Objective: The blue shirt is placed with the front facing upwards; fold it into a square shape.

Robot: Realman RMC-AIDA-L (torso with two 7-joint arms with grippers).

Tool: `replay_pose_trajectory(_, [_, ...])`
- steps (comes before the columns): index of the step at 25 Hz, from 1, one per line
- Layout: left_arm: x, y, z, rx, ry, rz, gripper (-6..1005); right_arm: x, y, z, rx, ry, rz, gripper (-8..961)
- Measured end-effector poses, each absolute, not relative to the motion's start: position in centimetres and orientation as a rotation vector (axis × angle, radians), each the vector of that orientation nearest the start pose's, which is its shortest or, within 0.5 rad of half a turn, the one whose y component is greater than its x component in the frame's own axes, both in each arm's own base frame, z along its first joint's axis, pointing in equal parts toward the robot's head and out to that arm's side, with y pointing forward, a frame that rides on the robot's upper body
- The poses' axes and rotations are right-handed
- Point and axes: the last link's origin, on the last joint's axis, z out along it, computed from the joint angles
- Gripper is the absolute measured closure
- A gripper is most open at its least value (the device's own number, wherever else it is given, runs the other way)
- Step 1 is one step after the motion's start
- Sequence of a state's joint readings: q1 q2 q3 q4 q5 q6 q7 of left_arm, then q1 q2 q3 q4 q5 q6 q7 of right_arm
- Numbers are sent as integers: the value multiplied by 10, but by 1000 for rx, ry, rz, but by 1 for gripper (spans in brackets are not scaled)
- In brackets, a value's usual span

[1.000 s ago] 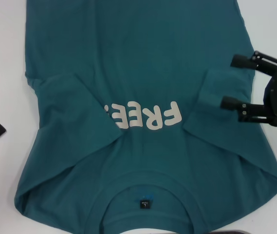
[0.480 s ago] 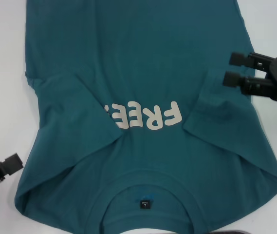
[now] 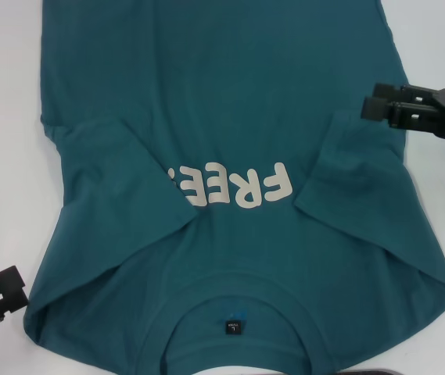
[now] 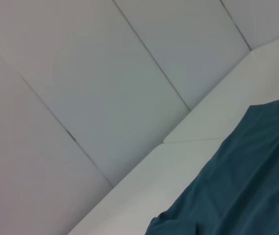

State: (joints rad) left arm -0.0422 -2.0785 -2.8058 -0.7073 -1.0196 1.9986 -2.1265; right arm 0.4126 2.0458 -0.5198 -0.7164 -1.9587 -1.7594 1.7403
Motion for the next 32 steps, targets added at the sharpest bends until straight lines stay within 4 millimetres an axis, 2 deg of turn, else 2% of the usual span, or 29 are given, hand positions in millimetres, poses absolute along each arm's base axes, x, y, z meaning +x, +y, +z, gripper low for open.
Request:
replay_pose_trajectory(9, [-375,137,40,1984,2311,1015,59,297,298,50,-2464,1200,959,31])
replay_pose_trajectory(20, [-384,126,42,1966,2378,951,59,294,298,49,-2477,1203,969,32])
replay_pose_trajectory(32, [-387,130,36,1892,2436,944,59,293,297,50,-2481,1203,989,32])
